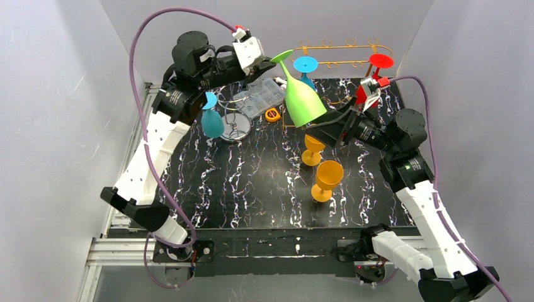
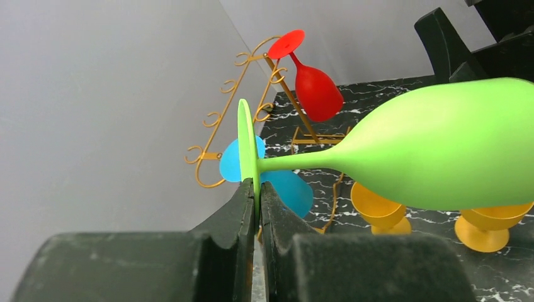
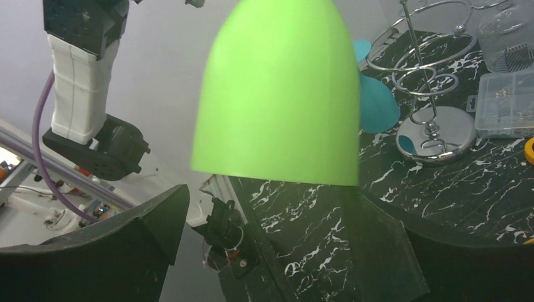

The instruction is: Place the wine glass upside down on the wine glass rack

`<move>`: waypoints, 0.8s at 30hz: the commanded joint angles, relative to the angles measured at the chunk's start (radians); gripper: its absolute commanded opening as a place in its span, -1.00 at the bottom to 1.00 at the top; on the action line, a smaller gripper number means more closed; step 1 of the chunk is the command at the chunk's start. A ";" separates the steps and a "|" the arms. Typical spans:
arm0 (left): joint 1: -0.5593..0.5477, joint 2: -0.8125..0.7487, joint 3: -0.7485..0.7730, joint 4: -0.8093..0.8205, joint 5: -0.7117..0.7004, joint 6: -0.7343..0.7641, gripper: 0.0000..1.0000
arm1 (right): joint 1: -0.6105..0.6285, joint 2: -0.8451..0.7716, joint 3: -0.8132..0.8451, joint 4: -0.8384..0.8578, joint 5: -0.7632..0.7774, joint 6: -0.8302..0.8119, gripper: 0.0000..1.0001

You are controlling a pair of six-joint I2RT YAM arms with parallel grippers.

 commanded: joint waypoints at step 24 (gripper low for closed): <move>-0.009 -0.325 -0.202 -0.089 0.193 0.472 -1.00 | -0.003 -0.034 0.263 -0.641 -0.127 -0.430 0.97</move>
